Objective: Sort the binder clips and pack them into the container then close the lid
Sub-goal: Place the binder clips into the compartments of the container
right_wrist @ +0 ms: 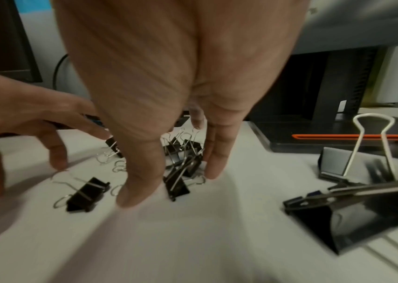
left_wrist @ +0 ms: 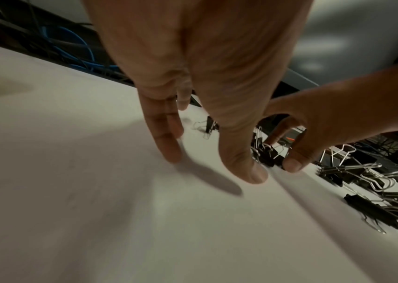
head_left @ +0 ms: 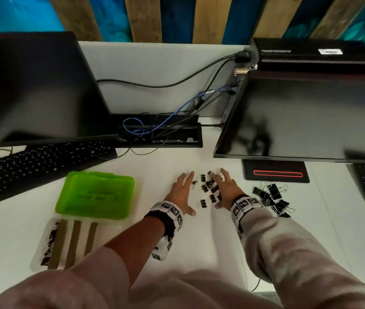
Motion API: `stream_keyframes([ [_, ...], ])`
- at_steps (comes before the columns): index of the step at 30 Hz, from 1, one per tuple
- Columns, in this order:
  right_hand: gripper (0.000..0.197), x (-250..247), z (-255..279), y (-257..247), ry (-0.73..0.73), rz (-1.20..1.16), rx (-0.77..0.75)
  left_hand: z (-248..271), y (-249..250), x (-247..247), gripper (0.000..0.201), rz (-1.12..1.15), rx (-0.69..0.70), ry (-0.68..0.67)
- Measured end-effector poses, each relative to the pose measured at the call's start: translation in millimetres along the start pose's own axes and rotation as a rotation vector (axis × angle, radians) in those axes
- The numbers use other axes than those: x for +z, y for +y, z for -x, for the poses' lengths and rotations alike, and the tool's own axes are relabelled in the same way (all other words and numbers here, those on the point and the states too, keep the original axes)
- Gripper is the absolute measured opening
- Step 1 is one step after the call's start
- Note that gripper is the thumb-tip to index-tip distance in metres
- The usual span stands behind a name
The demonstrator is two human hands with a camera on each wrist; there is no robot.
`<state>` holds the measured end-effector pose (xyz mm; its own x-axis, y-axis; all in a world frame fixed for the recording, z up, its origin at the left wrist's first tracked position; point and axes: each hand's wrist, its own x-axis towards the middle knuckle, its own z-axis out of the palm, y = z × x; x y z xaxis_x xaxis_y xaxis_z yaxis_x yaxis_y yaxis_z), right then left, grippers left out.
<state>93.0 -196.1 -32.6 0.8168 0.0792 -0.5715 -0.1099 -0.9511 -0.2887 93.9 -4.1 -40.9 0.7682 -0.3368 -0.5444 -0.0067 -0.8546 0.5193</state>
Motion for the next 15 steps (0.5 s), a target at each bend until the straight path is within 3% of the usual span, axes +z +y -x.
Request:
stream_keyframes([
  [4,0.082,11.9,0.9,-10.0,0.099,-0.105,-0.125,-13.7,12.4,8.6,0.125,-0.066,0.066,-0.023],
  [10,0.042,31.6,10.8,-26.5,0.077,-0.198,-0.240,-1.0,5.2,20.1,0.061,-0.053,0.105,0.072],
  [15,0.025,34.8,14.8,-44.2,0.078,-0.278,-0.229,21.0,-18.1,16.3,0.041,0.051,0.089,0.078],
])
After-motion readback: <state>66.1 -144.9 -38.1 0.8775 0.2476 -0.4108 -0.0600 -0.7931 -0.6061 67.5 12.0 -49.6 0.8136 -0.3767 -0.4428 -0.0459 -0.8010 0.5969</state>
